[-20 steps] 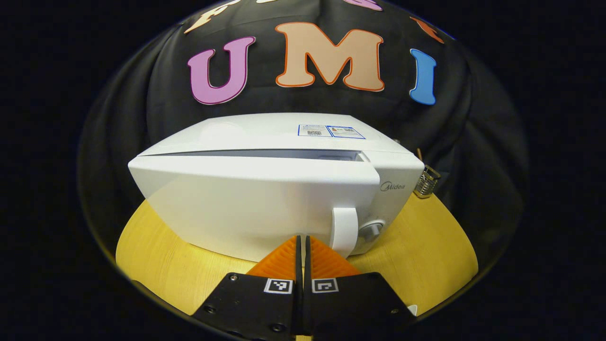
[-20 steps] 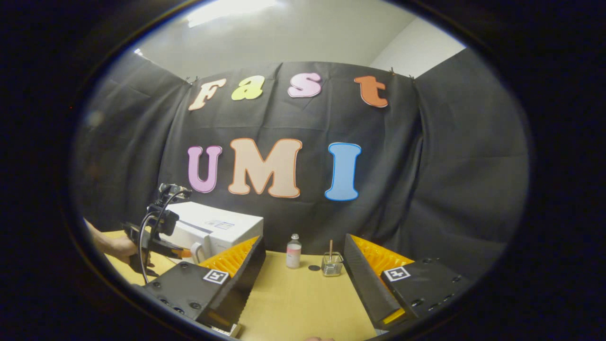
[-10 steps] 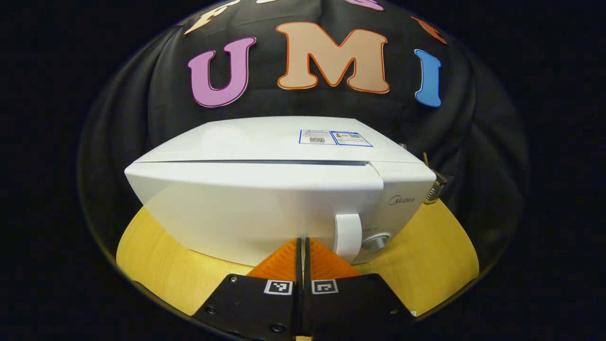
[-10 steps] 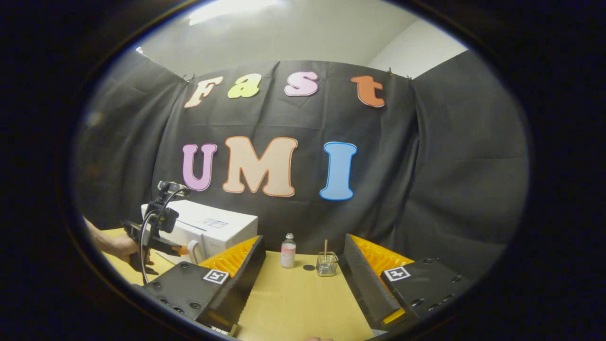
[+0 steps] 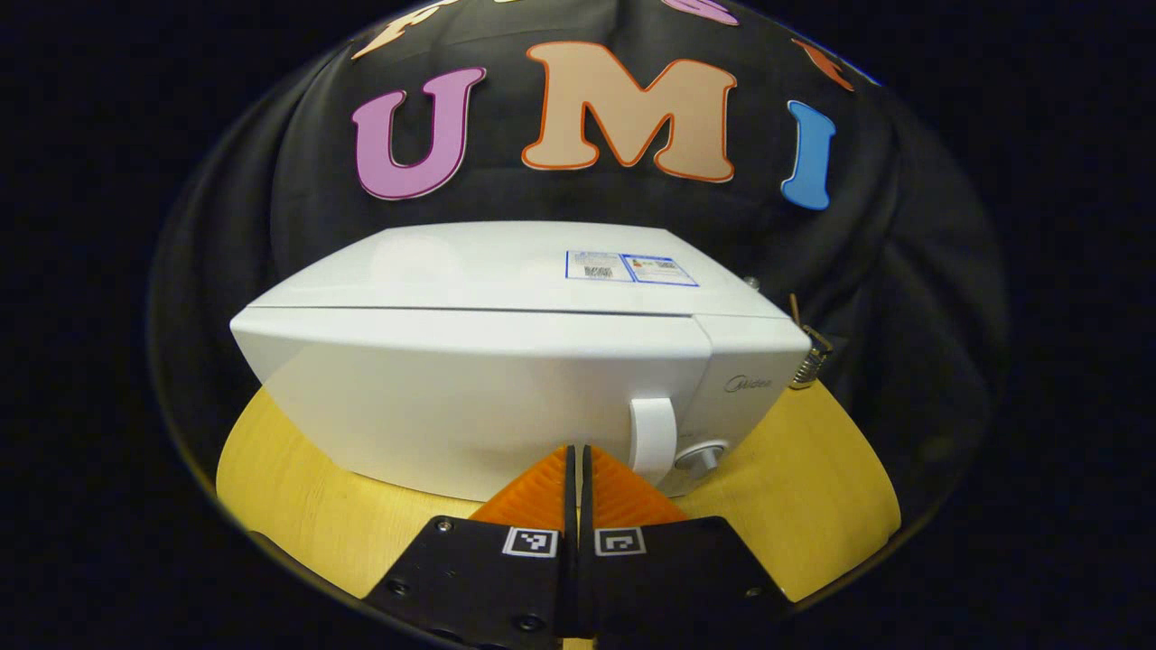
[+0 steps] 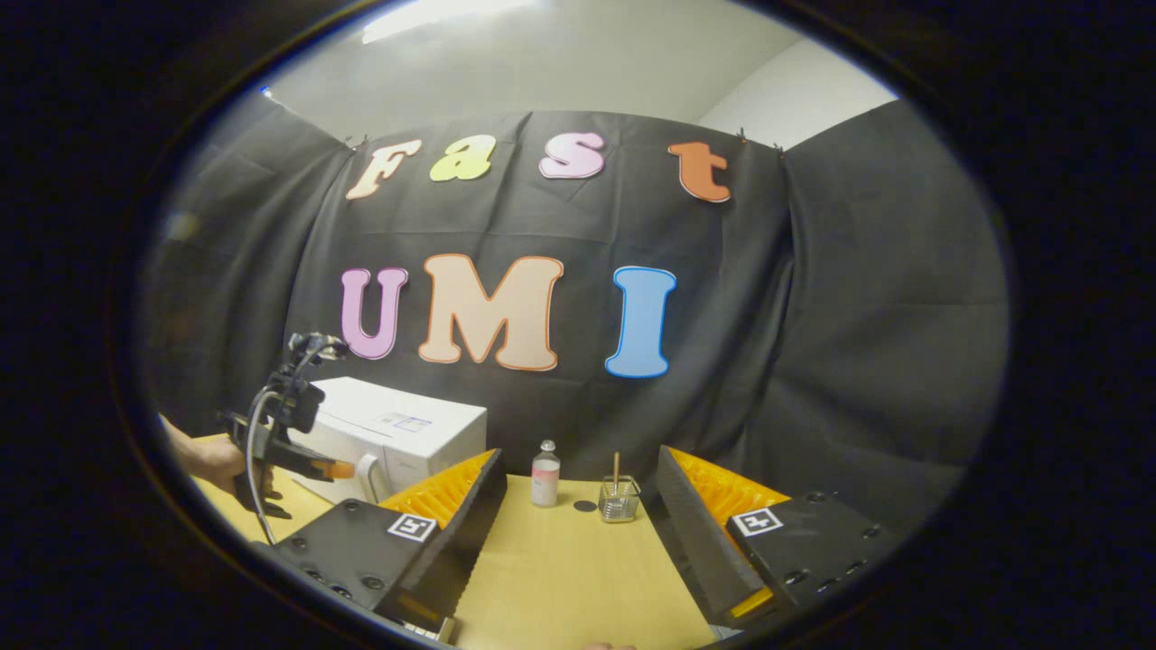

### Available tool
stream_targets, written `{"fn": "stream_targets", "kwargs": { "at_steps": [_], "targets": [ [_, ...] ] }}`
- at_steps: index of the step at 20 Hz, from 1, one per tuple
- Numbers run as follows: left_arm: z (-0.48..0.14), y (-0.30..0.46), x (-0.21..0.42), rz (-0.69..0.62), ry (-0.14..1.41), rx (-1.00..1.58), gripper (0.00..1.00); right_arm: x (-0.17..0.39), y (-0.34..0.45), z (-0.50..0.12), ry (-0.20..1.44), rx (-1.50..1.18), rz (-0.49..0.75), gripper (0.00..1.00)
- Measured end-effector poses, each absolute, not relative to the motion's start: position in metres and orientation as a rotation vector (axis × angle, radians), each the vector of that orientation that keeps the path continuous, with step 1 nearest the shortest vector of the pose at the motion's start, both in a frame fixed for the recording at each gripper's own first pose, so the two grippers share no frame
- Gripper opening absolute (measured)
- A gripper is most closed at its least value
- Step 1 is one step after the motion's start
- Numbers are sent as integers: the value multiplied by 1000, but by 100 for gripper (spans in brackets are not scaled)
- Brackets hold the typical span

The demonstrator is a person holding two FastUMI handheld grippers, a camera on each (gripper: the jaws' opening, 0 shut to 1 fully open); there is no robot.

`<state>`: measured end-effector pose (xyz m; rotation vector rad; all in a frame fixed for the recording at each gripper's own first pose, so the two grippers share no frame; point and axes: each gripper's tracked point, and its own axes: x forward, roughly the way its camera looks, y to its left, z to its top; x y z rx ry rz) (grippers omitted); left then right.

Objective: Open the microwave oven with the left hand, put the food in, and close the microwave oven.

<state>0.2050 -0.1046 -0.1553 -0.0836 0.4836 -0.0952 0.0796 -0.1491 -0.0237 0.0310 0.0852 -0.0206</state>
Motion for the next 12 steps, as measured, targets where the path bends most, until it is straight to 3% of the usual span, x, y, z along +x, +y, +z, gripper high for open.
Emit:
{"fn": "stream_targets", "kwargs": {
  "at_steps": [12],
  "targets": [
    [15, -56, 64, -139, 28, 43, 1, 85, -85, 19, 25, 48, 5, 96]
  ]
}}
